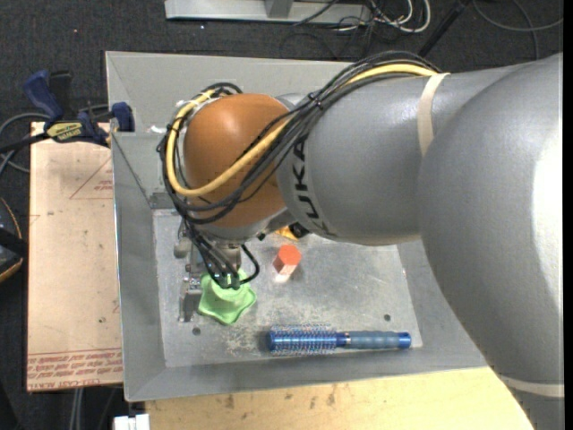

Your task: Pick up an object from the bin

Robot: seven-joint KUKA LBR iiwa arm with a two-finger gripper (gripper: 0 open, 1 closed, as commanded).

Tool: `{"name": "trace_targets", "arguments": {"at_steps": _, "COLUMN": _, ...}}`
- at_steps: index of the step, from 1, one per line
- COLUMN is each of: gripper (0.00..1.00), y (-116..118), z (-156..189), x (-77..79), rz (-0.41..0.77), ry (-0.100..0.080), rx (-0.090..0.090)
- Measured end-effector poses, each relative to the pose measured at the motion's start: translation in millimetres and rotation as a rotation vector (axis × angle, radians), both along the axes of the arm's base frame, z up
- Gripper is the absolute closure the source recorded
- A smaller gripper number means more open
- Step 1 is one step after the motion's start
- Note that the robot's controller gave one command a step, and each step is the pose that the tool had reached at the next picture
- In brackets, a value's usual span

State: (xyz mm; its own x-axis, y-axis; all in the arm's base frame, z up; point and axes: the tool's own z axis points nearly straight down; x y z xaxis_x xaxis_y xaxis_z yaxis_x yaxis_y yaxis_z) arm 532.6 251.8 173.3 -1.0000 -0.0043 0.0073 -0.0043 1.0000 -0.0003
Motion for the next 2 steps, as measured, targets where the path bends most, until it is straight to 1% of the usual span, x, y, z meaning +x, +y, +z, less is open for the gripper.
{"name": "trace_targets", "arguments": {"at_steps": 1, "gripper": 0.00, "y": -62.1, "z": -78.4, "x": -0.6, "rz": 0.004, "ry": -0.017, "rx": 0.005}}
{"name": "trace_targets", "arguments": {"at_steps": 2, "gripper": 0.00, "y": -89.4, "z": -73.6, "x": 0.3, "rz": -0.176, "ry": -0.008, "rx": 0.000}}
